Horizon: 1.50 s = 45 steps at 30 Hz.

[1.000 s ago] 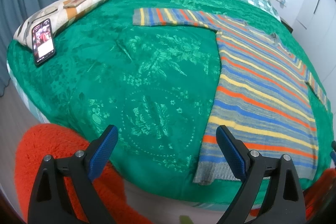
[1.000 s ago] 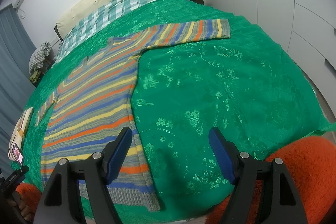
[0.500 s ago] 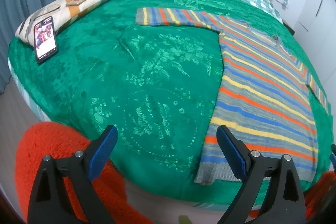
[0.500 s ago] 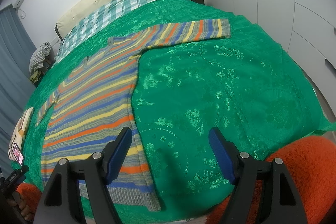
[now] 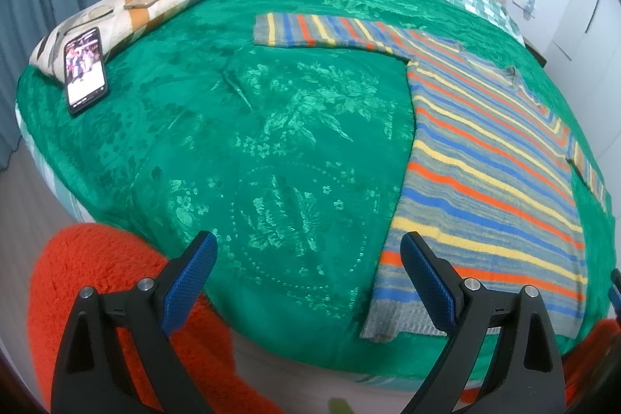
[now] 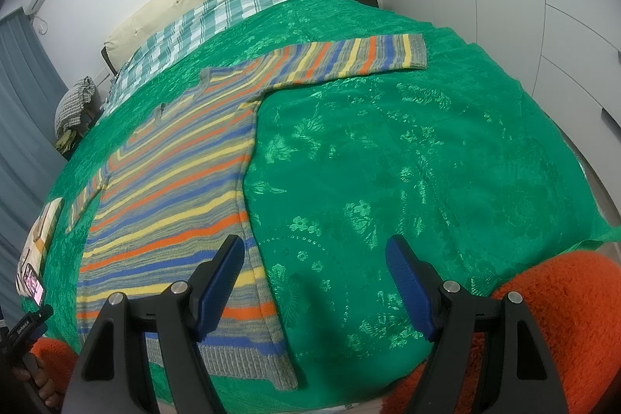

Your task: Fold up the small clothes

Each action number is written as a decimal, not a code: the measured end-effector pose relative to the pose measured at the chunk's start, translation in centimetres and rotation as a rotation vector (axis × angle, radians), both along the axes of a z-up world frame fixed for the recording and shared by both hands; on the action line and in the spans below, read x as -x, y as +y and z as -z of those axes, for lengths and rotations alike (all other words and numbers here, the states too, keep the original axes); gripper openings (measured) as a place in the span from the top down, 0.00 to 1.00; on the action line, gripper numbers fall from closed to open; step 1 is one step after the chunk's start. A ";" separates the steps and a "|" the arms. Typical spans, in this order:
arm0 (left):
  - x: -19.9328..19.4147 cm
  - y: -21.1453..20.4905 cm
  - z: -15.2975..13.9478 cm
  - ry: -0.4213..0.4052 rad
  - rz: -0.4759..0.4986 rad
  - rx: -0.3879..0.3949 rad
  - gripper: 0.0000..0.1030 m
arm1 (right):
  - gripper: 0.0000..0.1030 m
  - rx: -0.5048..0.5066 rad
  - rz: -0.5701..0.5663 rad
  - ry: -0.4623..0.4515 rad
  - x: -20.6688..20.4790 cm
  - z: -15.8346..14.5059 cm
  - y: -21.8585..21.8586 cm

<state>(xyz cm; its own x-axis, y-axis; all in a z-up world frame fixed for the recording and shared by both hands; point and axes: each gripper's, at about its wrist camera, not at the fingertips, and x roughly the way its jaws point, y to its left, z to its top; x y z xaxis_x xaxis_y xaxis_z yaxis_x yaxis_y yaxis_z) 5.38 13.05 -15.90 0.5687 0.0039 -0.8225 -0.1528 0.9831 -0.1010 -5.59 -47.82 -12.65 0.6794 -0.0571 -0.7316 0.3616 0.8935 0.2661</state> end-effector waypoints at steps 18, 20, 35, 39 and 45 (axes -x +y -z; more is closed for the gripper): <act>0.0 0.4 0.1 0.006 -0.027 0.014 0.06 | 0.27 -0.084 0.023 -0.077 -2.4 -2.2 -5.3; -0.1 0.4 0.3 0.007 -0.035 0.014 0.06 | 0.27 -0.097 0.048 -0.108 -4.1 -3.3 -8.7; -0.7 -1.2 1.3 0.043 -0.022 -0.064 0.06 | 0.51 -0.407 0.209 0.034 -17.9 1.4 -23.9; -0.9 -1.5 1.6 0.055 -0.016 -0.069 0.06 | 0.57 -0.376 0.210 0.169 -20.6 3.5 -23.2; -1.0 -2.1 1.7 0.057 0.010 -0.072 0.06 | 0.95 -0.246 0.201 0.285 -22.6 2.9 -21.1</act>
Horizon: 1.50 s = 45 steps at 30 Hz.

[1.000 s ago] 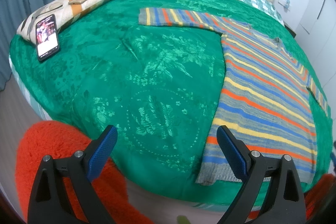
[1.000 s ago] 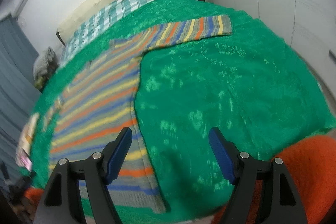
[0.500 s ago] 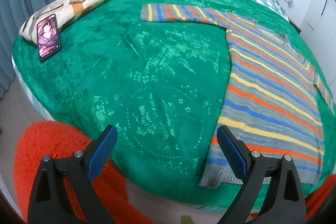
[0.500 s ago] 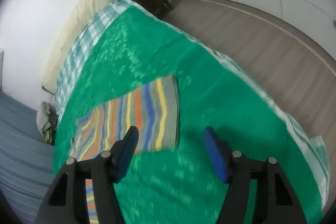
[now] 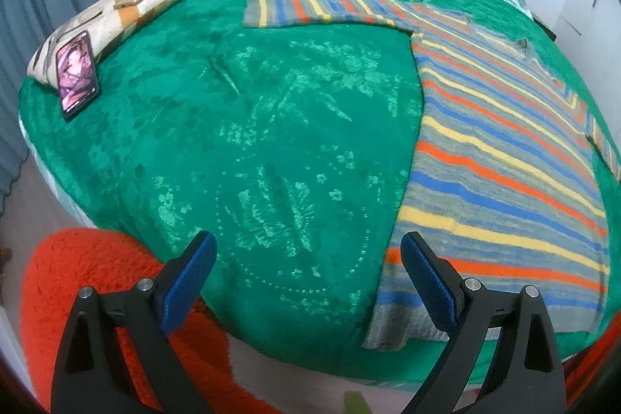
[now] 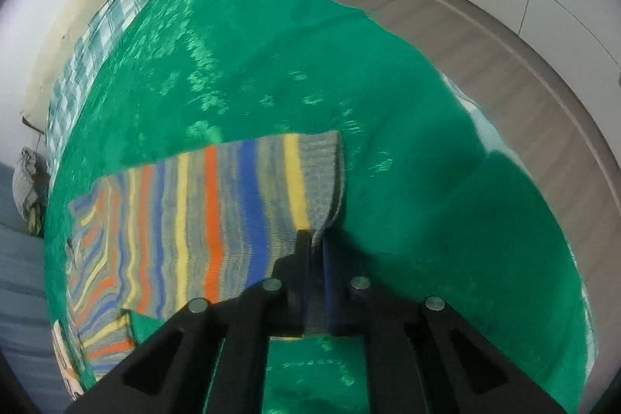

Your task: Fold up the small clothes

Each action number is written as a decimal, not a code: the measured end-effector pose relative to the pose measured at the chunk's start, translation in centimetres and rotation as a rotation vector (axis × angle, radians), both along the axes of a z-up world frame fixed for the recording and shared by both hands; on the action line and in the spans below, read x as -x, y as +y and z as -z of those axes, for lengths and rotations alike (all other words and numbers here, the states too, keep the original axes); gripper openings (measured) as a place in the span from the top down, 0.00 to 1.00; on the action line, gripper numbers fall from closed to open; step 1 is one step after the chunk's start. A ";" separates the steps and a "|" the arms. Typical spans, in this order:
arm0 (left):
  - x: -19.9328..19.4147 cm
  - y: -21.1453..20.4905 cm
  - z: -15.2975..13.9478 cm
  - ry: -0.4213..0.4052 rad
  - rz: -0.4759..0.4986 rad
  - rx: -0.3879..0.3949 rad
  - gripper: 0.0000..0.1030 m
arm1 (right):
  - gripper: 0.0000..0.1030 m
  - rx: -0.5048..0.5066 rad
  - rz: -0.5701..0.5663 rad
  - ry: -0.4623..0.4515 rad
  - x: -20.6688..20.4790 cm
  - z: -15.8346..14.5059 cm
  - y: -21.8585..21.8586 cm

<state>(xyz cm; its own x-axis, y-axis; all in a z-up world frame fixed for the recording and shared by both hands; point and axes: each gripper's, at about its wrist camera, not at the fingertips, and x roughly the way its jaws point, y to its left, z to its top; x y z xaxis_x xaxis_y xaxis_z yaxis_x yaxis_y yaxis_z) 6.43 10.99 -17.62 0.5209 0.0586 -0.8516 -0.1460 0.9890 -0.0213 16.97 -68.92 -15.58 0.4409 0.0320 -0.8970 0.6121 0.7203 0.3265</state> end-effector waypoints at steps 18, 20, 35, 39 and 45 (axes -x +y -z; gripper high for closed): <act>0.2 3.4 -0.4 -0.015 -0.079 0.171 0.06 | 0.34 -0.075 -0.564 -0.387 -12.1 -15.9 32.0; 0.2 3.7 -0.5 -0.019 -0.084 0.184 0.06 | 0.35 -0.101 -0.552 -0.428 -11.6 -15.5 32.4; -0.2 2.4 -0.3 -0.014 -0.052 0.143 0.06 | 0.34 0.282 -0.534 -0.186 4.6 -3.8 22.3; -0.2 2.1 -0.1 -0.009 -0.046 0.123 0.06 | 0.34 0.330 -0.487 -0.164 8.7 -1.2 21.1; -0.2 1.2 0.0 -0.002 -0.012 0.091 0.06 | 0.28 0.384 -0.486 -0.153 11.1 0.3 20.5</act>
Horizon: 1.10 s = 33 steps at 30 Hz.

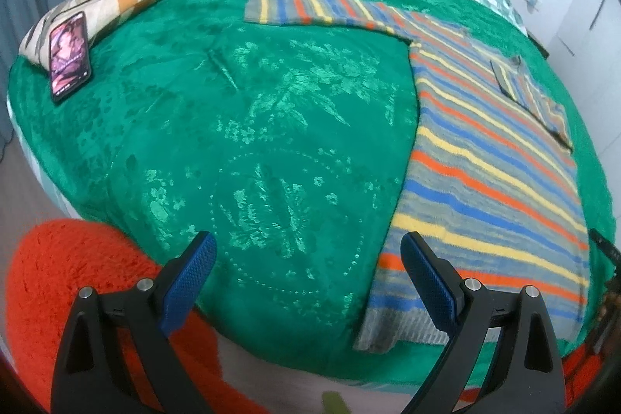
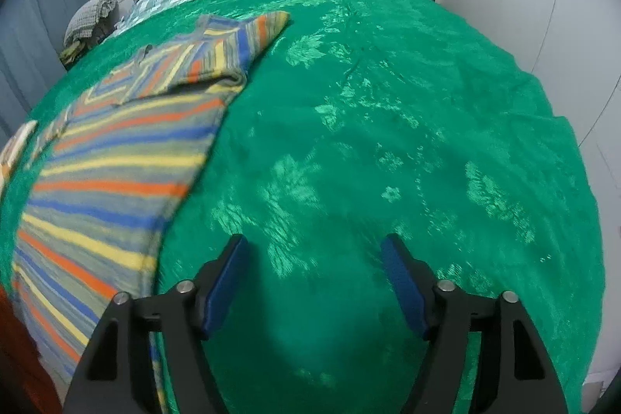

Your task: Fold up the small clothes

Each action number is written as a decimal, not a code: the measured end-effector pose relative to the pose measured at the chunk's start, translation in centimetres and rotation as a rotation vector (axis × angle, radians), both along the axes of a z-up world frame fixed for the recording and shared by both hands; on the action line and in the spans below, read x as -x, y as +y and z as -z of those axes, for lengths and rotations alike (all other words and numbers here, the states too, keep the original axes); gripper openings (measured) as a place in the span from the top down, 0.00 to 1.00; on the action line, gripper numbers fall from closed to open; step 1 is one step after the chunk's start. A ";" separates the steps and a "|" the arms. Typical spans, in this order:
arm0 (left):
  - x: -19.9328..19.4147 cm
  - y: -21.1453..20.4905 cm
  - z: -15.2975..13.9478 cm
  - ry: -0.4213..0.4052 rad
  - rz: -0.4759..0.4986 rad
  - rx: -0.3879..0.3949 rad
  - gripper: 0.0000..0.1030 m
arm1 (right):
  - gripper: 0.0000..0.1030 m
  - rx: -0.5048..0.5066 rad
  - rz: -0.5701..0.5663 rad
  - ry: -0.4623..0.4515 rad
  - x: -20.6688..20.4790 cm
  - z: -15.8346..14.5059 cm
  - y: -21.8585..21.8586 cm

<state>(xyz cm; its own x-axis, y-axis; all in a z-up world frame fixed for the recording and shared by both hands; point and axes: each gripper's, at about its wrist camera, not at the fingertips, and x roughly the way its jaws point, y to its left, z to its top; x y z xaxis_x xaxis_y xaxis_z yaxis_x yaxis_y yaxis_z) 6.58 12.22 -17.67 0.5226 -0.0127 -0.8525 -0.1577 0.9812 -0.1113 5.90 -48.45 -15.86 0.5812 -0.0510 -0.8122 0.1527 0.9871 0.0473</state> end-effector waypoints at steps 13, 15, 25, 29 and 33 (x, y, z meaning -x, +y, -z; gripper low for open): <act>-0.4 0.8 0.4 0.032 -0.022 0.069 0.06 | 0.24 -0.003 -0.099 0.065 -6.7 -4.0 4.7; -0.5 0.8 0.5 0.036 -0.021 0.073 0.06 | 0.27 -0.034 -0.168 0.063 -10.5 -6.1 7.3; -0.7 1.7 0.7 0.041 -0.044 0.105 0.06 | 0.51 -0.081 -0.295 0.149 -25.4 -5.6 19.9; -0.9 2.1 0.8 0.049 -0.051 0.120 0.06 | 0.61 0.003 -0.353 0.187 -26.1 -2.6 24.5; -0.9 2.3 0.8 0.050 -0.052 0.127 0.06 | 0.85 0.118 -0.283 0.258 -26.1 0.4 25.8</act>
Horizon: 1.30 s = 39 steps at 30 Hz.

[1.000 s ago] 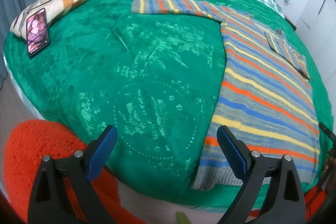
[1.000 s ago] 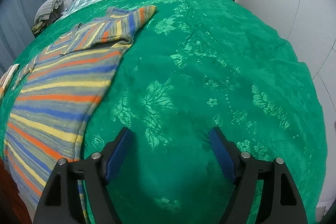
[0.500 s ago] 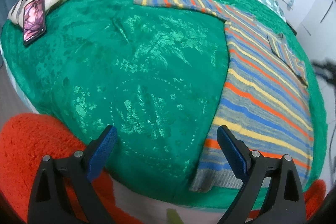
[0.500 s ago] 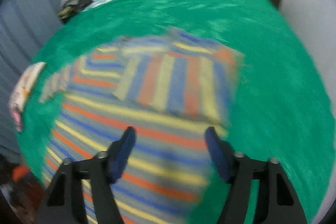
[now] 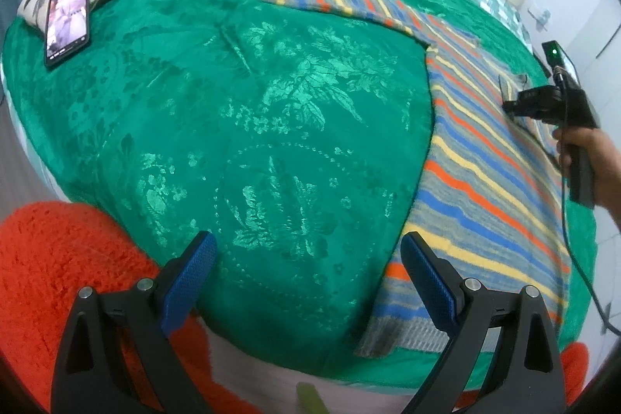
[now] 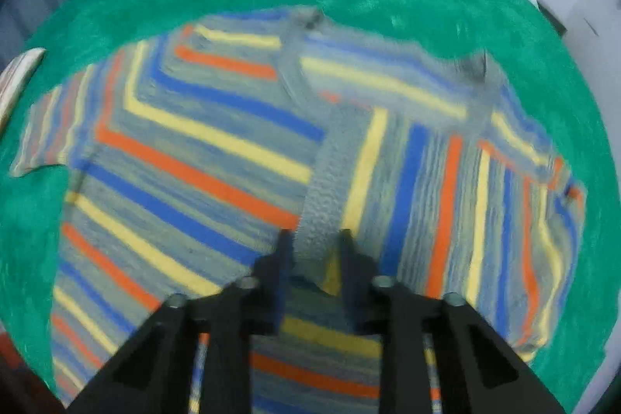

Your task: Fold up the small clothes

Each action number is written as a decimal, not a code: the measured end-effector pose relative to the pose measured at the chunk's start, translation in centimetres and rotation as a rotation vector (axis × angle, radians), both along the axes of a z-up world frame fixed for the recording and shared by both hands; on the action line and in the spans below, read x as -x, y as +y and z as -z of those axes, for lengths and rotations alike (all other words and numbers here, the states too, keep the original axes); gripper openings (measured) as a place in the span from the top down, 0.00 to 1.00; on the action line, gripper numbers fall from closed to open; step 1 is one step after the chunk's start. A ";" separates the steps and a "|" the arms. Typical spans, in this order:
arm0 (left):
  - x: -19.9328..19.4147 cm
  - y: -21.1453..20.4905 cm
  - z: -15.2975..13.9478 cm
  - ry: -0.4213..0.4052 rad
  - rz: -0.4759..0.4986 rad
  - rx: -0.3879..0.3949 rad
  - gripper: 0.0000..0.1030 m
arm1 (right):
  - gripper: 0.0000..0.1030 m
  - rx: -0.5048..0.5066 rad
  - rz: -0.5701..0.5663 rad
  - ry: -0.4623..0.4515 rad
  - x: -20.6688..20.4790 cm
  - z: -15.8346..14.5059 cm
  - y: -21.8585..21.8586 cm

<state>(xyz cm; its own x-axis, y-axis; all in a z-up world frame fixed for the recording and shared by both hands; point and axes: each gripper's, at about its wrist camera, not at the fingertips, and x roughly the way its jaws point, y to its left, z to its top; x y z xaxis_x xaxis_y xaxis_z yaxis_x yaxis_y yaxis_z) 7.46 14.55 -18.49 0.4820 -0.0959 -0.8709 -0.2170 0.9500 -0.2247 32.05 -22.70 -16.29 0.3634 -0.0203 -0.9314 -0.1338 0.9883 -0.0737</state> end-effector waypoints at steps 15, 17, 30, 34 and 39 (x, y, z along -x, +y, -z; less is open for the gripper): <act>0.3 -0.6 -0.2 -0.016 0.004 -0.040 0.06 | 0.28 -0.259 0.031 -0.344 11.2 -7.1 -10.1; 0.2 -0.6 -0.2 -0.014 0.002 -0.041 0.06 | 0.20 -0.199 0.060 -0.398 13.9 -7.4 -12.2; -5.8 0.5 -2.8 -0.124 -0.006 -0.073 0.04 | 0.11 0.002 0.439 -0.367 26.4 -1.6 -28.7; -10.1 1.0 -0.5 -0.128 0.019 -0.155 0.02 | 0.00 -0.015 0.441 -0.334 25.9 0.5 -28.6; -11.6 1.6 4.0 -0.068 0.077 -0.164 0.00 | 0.00 -0.037 0.442 -0.331 25.7 1.4 -28.7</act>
